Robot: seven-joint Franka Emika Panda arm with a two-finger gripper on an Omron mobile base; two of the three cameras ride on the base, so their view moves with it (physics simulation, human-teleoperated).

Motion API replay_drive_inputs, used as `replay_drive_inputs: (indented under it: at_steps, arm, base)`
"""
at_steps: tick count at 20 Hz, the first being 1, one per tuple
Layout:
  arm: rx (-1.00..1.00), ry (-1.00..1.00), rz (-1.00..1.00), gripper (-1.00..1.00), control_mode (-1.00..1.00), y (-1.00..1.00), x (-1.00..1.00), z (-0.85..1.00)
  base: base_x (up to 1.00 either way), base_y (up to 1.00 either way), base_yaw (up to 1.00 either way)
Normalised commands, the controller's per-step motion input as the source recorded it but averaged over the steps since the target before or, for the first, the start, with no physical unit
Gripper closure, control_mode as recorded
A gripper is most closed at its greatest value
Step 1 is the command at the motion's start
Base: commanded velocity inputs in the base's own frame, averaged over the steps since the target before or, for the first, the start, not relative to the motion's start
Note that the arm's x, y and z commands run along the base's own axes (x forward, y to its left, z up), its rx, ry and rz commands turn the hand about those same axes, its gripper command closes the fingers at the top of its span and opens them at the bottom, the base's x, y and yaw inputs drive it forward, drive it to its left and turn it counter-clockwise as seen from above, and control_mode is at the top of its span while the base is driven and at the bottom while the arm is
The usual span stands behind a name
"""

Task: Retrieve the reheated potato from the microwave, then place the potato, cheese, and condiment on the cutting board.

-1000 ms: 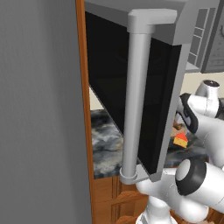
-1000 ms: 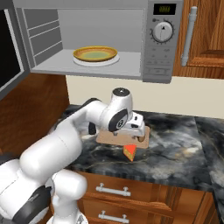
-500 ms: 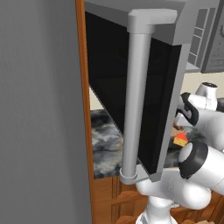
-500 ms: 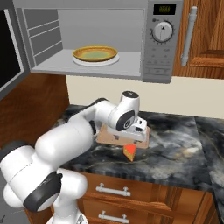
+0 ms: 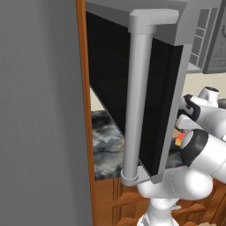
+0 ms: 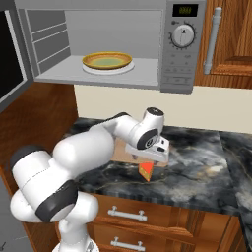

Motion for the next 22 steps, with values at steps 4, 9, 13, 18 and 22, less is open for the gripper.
replay_drive_inputs:
  at_steps: [4,9,13,18,22]
  arm:
    - [0.0,0.03,0.04,-1.0,-1.0,-0.12,0.16,-0.11]
    - [0.0,0.01,0.08,-1.0,-1.0,-0.01,0.07,-0.14]
    - [0.0,0.01,0.18,-1.0,-1.0,0.0,0.0,-0.18]
    - [0.0,0.0,0.22,-1.0,-1.0,0.0,0.05,-0.2]
    - [0.0,0.0,0.23,-1.0,-1.0,-0.01,0.02,-0.14]
  base:
    - [0.0,0.0,0.0]
    - [0.0,0.0,0.0]
    - [0.0,0.0,0.0]
    - [0.0,0.0,0.0]
    - [0.0,0.0,0.0]
